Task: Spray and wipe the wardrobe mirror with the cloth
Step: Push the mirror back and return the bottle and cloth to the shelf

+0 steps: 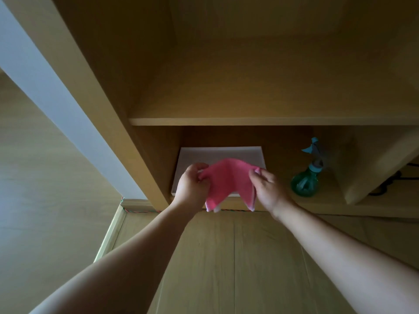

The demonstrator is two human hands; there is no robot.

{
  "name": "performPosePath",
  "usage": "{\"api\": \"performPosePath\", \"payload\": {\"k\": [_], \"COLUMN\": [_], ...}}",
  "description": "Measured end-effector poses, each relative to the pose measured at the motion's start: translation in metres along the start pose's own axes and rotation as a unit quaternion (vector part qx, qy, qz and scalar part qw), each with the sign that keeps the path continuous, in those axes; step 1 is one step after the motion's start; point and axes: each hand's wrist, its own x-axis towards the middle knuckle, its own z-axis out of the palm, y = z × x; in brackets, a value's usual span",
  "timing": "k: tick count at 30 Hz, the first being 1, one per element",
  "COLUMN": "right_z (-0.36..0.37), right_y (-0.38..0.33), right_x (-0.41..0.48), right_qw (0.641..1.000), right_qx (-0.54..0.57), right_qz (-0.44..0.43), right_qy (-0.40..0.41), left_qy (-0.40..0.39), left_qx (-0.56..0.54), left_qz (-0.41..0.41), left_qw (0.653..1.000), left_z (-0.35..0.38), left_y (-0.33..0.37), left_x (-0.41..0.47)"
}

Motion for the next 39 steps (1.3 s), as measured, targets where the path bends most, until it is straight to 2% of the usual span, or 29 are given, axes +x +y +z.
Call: {"api": "performPosePath", "payload": {"k": [4,9,12,14,17,20,21,23,24,26,29,33,39], "right_z": [0.009,0.031,0.042,0.048,0.055,0.062,0.063,0.064,0.064,0.069,0.073,0.066,0.052], "right_y": [0.016,0.040,0.046,0.051,0.058,0.059,0.061,0.068,0.072,0.081,0.088,0.089,0.082], "right_x": [0.029,0.066,0.082,0.092,0.101,0.105,0.106,0.103,0.100,0.091,0.086,0.084,0.075], "right_qw": [0.997,0.991,0.992,0.990,0.980,0.967,0.961,0.932,0.909,0.867,0.832,0.814,0.818], "right_qx": [-0.012,0.057,-0.061,-0.097,-0.188,-0.253,-0.275,-0.358,-0.409,-0.480,-0.524,-0.550,-0.543], "right_qz": [0.061,0.121,0.060,0.020,0.020,0.014,0.017,0.007,-0.017,-0.061,-0.033,-0.001,0.012], "right_qy": [0.043,0.030,0.095,0.104,0.066,-0.002,-0.024,-0.056,-0.070,-0.119,-0.178,-0.187,-0.189], "left_qy": [0.055,0.022,0.011,0.001,-0.042,-0.080,-0.091,-0.112,-0.123,-0.151,-0.193,-0.210,-0.166], "left_qx": [0.035,0.028,0.063,0.082,0.208,0.263,0.310,0.456,0.485,0.495,0.519,0.513,0.481], "left_qz": [-0.004,-0.041,-0.015,-0.012,0.020,0.050,0.043,0.051,0.080,0.119,0.122,0.074,0.087], "left_qw": [0.998,0.999,0.998,0.997,0.977,0.960,0.945,0.882,0.862,0.847,0.824,0.829,0.857], "left_z": [0.003,0.007,0.010,0.011,0.009,0.009,0.011,0.015,0.017,0.024,0.032,0.025,0.017], "left_y": [-0.019,-0.038,-0.047,-0.052,-0.067,-0.082,-0.086,-0.097,-0.101,-0.109,-0.120,-0.124,-0.120], "left_x": [0.023,0.058,0.076,0.086,0.101,0.110,0.112,0.111,0.109,0.102,0.094,0.085,0.070]}}
